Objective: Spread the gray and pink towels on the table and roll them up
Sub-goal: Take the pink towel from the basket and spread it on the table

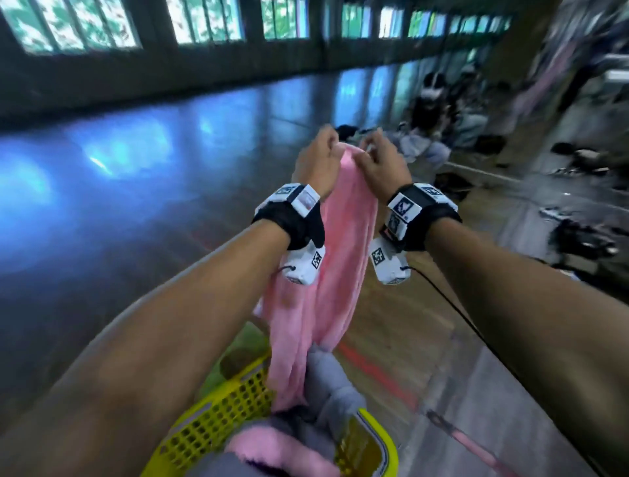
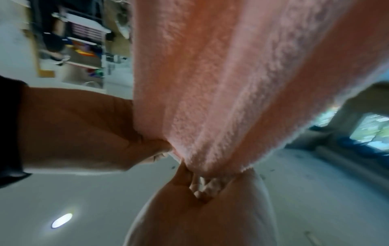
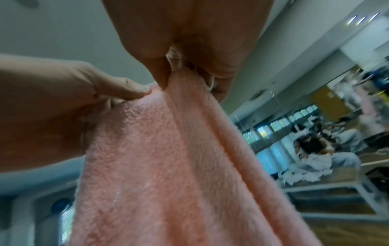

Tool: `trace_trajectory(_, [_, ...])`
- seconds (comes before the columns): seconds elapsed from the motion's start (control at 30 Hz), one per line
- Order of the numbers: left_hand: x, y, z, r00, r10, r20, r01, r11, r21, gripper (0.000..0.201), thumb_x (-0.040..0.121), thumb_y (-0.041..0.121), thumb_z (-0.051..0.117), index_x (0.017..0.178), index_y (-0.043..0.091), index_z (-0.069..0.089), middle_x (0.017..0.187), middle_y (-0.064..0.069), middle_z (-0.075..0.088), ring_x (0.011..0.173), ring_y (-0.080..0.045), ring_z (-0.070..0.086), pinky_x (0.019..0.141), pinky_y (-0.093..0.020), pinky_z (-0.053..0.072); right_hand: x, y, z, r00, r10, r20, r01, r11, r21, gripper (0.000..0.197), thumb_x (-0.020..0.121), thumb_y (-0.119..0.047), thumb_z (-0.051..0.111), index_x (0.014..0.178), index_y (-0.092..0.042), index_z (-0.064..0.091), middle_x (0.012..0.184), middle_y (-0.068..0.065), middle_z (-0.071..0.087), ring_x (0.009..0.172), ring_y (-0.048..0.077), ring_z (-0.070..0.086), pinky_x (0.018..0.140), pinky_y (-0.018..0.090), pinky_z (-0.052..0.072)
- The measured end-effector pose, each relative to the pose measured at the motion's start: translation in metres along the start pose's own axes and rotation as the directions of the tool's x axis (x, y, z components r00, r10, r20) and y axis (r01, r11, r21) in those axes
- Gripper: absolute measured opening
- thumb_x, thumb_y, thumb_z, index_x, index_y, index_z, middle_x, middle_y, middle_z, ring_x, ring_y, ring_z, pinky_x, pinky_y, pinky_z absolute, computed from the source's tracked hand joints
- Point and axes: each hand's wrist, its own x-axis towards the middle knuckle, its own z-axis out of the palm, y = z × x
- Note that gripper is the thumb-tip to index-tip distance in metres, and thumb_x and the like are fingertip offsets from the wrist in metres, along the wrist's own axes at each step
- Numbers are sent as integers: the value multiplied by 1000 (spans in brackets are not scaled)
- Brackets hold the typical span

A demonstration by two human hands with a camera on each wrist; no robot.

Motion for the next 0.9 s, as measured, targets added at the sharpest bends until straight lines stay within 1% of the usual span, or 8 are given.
trace_trajectory(0.23, [-28,144,13,918,291,270,-291,956,-39,10,86,28,55,86,18,55,94,-10,64,92,-30,58,75,-34,43,-67,-20,-153,945,98,-312,-129,988,-82,16,84,-25,63,93,-12,63,79,-6,57,79,14,51,68,23,33])
trace_trajectory(0.33, [-57,180,36,766,345,542,-357,930,-88,28,76,43,57,75,16,66,97,-13,68,95,-25,61,73,-32,45,-114,-7,-200,899,186,-397,-210,978,-17,10,75,-33,68,75,-23,64,71,-7,61,73,11,55,69,24,41])
trace_trajectory(0.43, [-88,209,64,631,457,627,-335,889,-311,29,85,28,60,90,2,71,86,-12,64,78,-12,55,67,-25,39,-170,3,-237,849,225,-478,-203,974,98,11,78,-25,70,71,-24,63,68,-10,60,68,4,53,65,18,41])
trace_trajectory(0.57, [-131,249,105,602,543,585,-271,828,-490,18,88,15,61,92,0,71,83,-8,67,74,-6,54,69,-15,41,-240,18,-273,835,337,-435,-263,939,224,24,86,-24,67,62,-23,64,58,-14,56,57,-2,47,55,15,36])
trace_trajectory(0.67, [-161,279,135,567,559,605,-280,821,-497,12,85,16,64,81,7,72,72,1,65,68,-3,53,67,-18,41,-289,42,-297,813,425,-398,-303,893,333,27,84,-34,66,60,-22,64,64,-6,56,67,11,50,61,25,36])
trace_trajectory(0.73, [-170,293,146,598,546,587,-292,830,-475,11,84,17,65,75,17,71,66,9,62,63,1,52,64,-20,39,-323,58,-308,799,463,-384,-288,855,431,21,82,-34,66,68,-19,63,76,5,55,78,18,50,70,32,36])
trace_trajectory(0.83, [-177,296,155,675,526,517,-240,820,-520,10,83,23,64,77,19,70,71,8,63,69,-1,54,70,-23,39,-363,73,-320,772,485,-410,-299,848,438,20,84,-30,66,68,-19,59,69,1,51,72,18,44,62,28,32])
trace_trajectory(0.9, [-195,292,168,568,533,627,-145,815,-561,15,87,33,61,88,21,70,88,4,68,86,-9,60,81,-25,43,-367,70,-331,778,429,-459,-240,878,415,21,86,-24,64,66,-21,58,66,-3,50,69,16,43,62,26,33])
